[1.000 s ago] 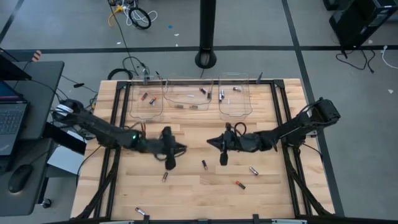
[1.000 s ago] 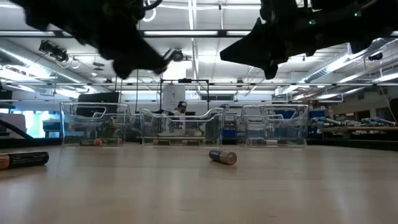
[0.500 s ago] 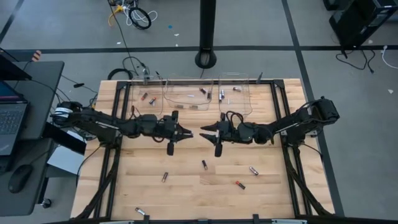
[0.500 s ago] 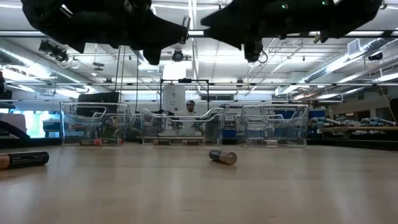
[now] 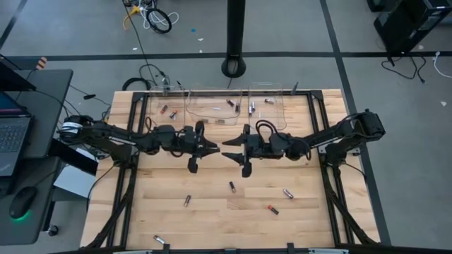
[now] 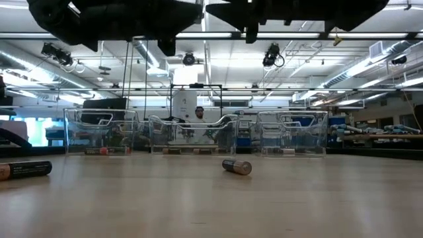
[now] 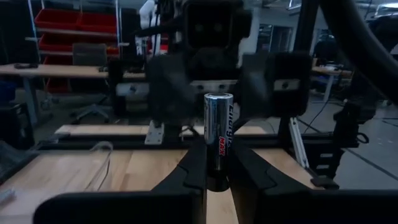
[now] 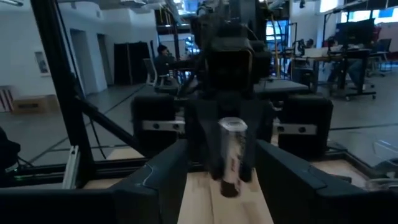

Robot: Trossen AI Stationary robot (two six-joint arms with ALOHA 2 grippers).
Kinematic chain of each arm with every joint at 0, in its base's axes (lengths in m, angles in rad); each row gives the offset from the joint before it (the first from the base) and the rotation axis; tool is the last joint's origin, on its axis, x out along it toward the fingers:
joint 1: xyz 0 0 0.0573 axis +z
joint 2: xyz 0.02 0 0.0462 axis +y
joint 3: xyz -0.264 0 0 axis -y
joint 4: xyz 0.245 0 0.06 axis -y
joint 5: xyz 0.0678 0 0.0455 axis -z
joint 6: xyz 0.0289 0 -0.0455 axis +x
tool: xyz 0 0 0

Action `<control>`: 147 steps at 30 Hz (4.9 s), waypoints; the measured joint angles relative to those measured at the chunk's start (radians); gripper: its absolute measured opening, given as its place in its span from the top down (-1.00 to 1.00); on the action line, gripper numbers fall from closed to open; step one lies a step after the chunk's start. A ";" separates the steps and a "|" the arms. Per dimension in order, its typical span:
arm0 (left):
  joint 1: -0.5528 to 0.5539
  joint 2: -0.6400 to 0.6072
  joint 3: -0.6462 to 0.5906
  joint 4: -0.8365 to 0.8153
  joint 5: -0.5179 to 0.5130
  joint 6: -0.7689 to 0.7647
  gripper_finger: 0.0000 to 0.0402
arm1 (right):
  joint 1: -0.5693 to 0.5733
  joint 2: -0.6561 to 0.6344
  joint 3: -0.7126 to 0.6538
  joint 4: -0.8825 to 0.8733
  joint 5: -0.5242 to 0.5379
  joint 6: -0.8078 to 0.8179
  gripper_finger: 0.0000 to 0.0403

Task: Sort batteries
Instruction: Put the silver battery into the right transparent bin

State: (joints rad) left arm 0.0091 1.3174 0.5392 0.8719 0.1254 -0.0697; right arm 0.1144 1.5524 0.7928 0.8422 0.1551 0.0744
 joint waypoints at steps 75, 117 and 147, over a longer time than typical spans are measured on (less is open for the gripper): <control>-0.031 -0.152 0.092 -0.634 -0.181 0.148 0.12 | -0.754 0.046 0.107 -1.113 -0.104 -0.127 0.68; -0.196 -0.217 0.188 -1.186 -0.098 0.125 0.38 | -0.557 -0.242 0.168 -1.293 0.049 -0.048 0.94; -1.102 0.326 0.465 -1.440 -0.216 -0.809 0.80 | -0.081 -0.146 0.166 -1.204 0.263 0.263 0.85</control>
State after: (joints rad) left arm -1.0927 1.6431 1.0044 -0.5682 -0.0908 -0.8788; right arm 0.0337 1.4064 0.9592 -0.3617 0.4180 0.3375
